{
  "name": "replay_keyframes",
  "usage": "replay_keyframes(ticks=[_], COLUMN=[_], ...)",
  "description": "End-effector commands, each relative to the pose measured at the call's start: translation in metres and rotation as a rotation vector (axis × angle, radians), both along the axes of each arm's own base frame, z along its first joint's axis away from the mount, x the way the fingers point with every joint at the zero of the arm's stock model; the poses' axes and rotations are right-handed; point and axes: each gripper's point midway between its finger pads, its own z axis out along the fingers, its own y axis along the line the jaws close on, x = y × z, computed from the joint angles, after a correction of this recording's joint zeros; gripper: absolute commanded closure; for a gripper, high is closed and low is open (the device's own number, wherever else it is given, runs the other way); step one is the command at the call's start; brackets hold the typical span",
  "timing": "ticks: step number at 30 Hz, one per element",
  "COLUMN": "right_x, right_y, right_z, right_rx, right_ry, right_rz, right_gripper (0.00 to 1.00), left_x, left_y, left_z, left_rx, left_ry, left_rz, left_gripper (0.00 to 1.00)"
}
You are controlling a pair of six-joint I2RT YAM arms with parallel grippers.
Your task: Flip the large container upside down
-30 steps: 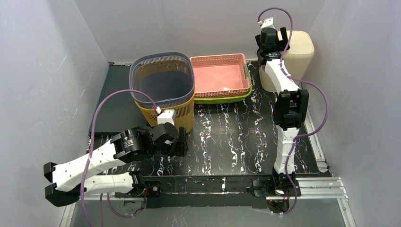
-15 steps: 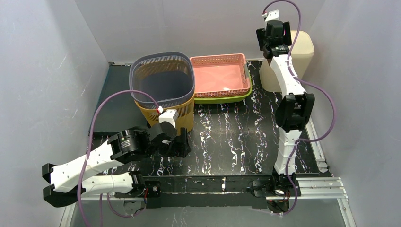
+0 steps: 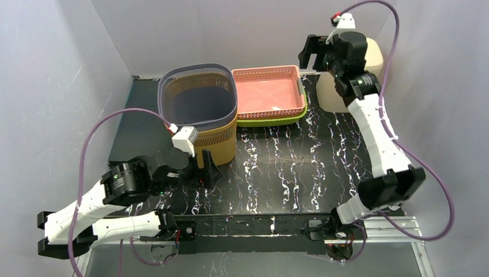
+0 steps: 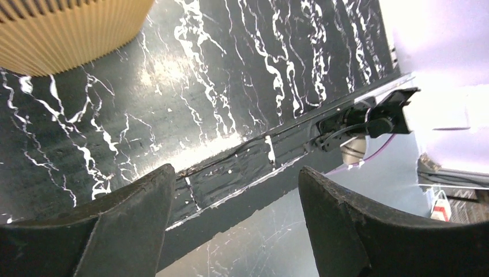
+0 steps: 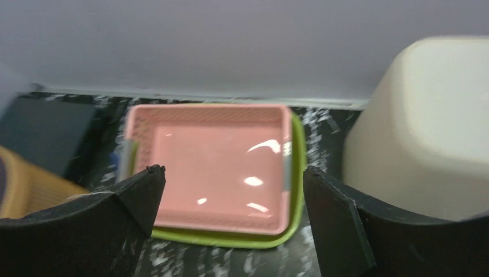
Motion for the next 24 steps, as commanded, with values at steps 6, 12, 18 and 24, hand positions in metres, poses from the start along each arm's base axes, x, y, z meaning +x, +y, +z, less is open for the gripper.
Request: replay_keyframes(ticks=[6, 12, 18, 24], right_x=[-0.117, -0.155, -0.182, -0.206], right_y=[0.077, 0.106, 0.150, 0.185], right_z=[-0.045, -0.046, -0.039, -0.052], right_rx=[0.469, 0.569, 0.548, 0.451], right_ry=[0.294, 0.366, 0.375, 0.408], right_rz=[0.235, 0.344, 0.490, 0.557], right_gripper=[0.06, 0.06, 0.06, 0.09], left_x=[0.023, 0.031, 0.047, 0.063], left_y=[0.046, 0.068, 0.101, 0.153], left_z=[0.049, 0.090, 0.110, 0.122], left_rx=[-0.015, -0.070, 0.027, 0.282], left_ry=[-0.169, -0.279, -0.385, -0.480], left_rz=[0.167, 0.229, 0.348, 0.565], left_gripper=[0.25, 0.25, 0.25, 0.17])
